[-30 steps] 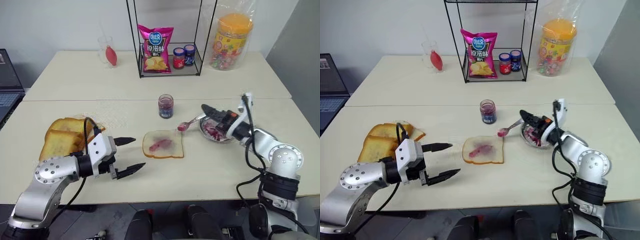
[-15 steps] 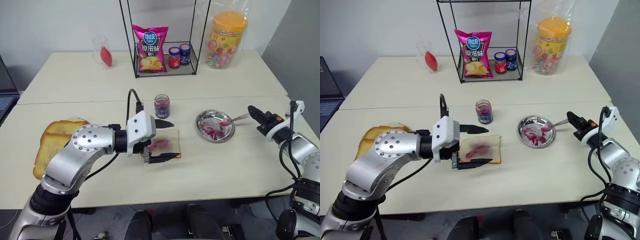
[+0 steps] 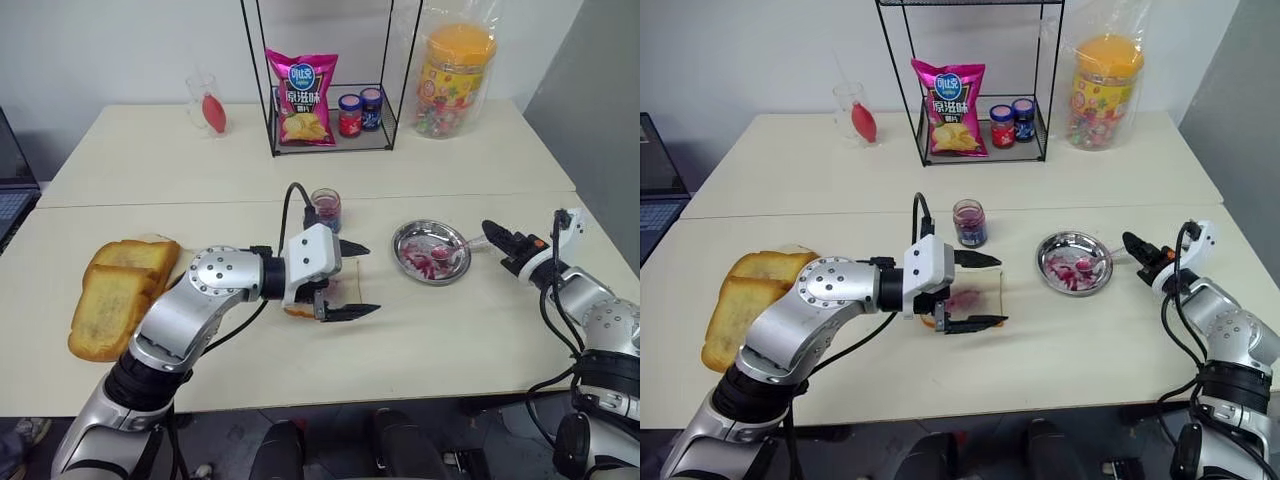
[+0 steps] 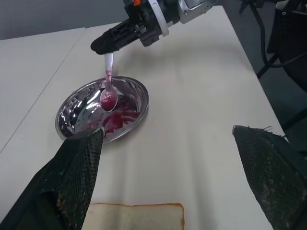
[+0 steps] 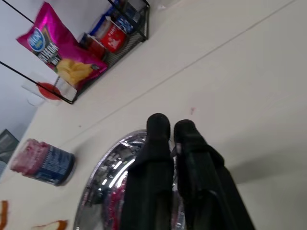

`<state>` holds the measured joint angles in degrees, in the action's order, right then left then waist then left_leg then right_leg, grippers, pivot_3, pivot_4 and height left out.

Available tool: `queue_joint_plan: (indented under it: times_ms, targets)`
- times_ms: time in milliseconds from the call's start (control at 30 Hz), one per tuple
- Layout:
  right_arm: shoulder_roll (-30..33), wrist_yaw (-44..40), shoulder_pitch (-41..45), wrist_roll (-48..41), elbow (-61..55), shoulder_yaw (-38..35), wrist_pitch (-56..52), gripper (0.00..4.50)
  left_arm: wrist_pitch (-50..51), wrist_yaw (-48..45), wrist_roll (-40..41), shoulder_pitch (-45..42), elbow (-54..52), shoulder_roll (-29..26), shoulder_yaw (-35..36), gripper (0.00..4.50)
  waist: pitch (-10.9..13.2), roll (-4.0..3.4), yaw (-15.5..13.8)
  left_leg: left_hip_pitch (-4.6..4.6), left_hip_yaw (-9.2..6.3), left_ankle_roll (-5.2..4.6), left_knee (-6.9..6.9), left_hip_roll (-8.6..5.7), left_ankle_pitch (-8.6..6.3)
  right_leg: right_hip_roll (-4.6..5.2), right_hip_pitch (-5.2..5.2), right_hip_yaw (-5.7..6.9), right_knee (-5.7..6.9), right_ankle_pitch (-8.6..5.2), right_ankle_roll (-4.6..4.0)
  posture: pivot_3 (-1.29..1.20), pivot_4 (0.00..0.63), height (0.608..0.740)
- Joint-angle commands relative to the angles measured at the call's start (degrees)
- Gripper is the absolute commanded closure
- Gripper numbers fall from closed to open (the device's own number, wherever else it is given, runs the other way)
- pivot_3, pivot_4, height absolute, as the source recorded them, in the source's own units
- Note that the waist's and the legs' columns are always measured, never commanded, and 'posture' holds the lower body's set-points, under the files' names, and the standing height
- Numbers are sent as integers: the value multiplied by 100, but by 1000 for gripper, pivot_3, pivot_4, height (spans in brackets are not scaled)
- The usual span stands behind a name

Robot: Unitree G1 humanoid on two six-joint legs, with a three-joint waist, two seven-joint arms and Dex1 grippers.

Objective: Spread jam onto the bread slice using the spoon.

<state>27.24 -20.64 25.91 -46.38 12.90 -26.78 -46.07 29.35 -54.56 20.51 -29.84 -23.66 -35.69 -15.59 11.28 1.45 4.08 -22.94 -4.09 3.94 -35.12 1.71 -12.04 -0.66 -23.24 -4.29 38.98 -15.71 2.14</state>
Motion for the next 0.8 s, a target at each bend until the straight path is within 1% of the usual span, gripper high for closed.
queue_joint_plan:
  times_ms: [33, 100, 167, 333, 367, 500, 600, 700, 800]
  targets:
    - [99, -264, -7, 30, -292, -90, 316, 2965, -11, 25, -3, -145, -107, 70, 56, 0, 0, 0, 0, 0, 0, 0, 0, 0, 0, 0, 0, 1, 0, 0, 0, 0, 150, 740]
    - [186, -450, -140, 97, -468, 60, 284, 2563, 28, 42, 16, -199, -106, 134, 55, 0, 0, 0, -3, 0, -1, 0, 0, 0, 0, 0, 0, 1, 0, 0, 0, 0, 150, 740]
    - [295, -586, -290, 321, -594, 296, 340, 2039, 57, 50, 20, -248, -95, 188, 53, 0, 0, 0, -25, -1, -1, 0, 0, 0, 0, 0, 0, 2, 0, 0, 0, 0, 150, 740]
    - [399, -698, -438, 944, -727, 685, 846, 770, 62, 16, -19, -319, -15, 237, 57, 0, 0, 0, -32, 2, -1, 0, -1, 0, 0, 0, 0, 1, 2, 0, 0, 0, 150, 740]
    - [407, -733, -469, 1045, -758, 750, 933, 613, 60, 14, -24, -327, -2, 244, 58, 0, 0, 0, -32, 3, -1, 0, -1, 0, 0, 0, 0, 1, 3, 0, 0, 0, 150, 740]
    - [402, -733, -538, 1443, -797, 907, 1360, 613, 60, 16, -22, -328, 10, 256, 75, 0, 0, 0, -33, 1, -1, 1, -2, 0, 0, 0, 0, 1, 2, 0, 0, 0, 150, 740]
    - [342, -584, -502, 1659, -765, 865, 1642, 613, 71, 18, -13, -303, -21, 246, 90, 0, 0, 0, -41, 0, -1, 1, -2, 0, 0, 0, 0, 2, 1, 0, 1, 0, 150, 740]
    - [283, -467, -425, 1741, -698, 749, 1871, 613, 65, 15, -7, -259, -44, 216, 123, 0, 0, 0, -46, 1, -1, 1, -2, 0, 0, 1, 0, 2, 2, 0, 0, 0, 150, 740]
    - [302, -673, -545, 1654, -897, 836, 1804, 613, 52, 23, -14, -233, -45, 202, 136, 0, 0, 0, -47, 1, -1, 1, -2, 0, 0, 1, 0, 1, 2, 0, 0, 0, 150, 740]
